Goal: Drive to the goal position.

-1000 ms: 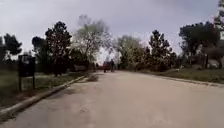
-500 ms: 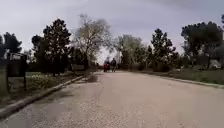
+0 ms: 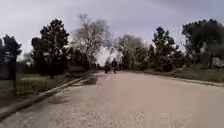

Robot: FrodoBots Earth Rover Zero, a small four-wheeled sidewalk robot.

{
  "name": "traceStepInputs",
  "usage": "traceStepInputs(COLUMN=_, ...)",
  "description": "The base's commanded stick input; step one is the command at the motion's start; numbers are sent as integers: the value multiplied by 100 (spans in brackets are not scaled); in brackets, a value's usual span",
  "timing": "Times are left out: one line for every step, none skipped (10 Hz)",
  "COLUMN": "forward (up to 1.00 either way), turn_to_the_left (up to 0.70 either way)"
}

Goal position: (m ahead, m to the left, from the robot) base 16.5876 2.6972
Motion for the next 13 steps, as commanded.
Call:
traceStepInputs(forward=70, turn_to_the_left=0)
traceStepInputs(forward=70, turn_to_the_left=0)
traceStepInputs(forward=70, turn_to_the_left=0)
traceStepInputs(forward=70, turn_to_the_left=0)
traceStepInputs(forward=70, turn_to_the_left=0)
traceStepInputs(forward=70, turn_to_the_left=0)
traceStepInputs(forward=70, turn_to_the_left=0)
traceStepInputs(forward=70, turn_to_the_left=0)
traceStepInputs(forward=70, turn_to_the_left=10)
traceStepInputs(forward=70, turn_to_the_left=24)
traceStepInputs(forward=70, turn_to_the_left=31)
traceStepInputs(forward=70, turn_to_the_left=16)
traceStepInputs(forward=70, turn_to_the_left=1)
